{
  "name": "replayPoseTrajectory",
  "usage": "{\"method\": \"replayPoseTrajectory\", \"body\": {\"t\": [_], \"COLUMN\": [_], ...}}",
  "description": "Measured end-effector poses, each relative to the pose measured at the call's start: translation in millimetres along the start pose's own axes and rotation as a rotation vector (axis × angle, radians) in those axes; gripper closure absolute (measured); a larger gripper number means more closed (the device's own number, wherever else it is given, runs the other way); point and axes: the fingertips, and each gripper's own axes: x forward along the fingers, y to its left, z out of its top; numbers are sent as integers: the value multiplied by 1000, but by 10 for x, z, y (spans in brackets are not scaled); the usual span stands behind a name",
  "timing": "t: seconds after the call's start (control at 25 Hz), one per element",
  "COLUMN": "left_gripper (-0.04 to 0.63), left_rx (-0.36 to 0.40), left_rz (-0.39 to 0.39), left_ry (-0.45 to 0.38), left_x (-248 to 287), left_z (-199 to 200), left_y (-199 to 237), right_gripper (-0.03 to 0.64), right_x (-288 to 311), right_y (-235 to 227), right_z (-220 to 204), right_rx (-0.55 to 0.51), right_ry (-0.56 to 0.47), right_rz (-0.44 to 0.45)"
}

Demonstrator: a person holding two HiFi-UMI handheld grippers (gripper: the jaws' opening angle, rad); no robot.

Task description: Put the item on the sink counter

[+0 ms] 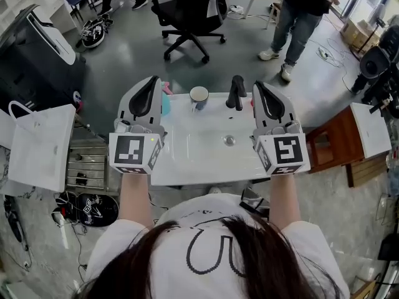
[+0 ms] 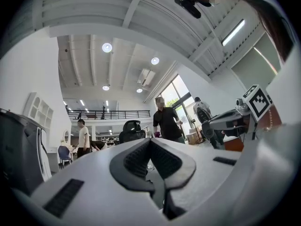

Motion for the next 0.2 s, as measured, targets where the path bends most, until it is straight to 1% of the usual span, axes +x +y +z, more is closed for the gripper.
{"method": "replayPoseTrajectory", "body": {"t": [0.2], "left_gripper": [586], "left_rx": [0], "left_rz": [-5], "left_ry": [-3], "left_x": [-23], "left_z": [7], "left_y": [-10], "right_gripper": [589], "right_x": [-8], "right_y": [78], "right_z": [-11], "right_rx": [-9], "right_ry": [0], "right_rz": [13]}}
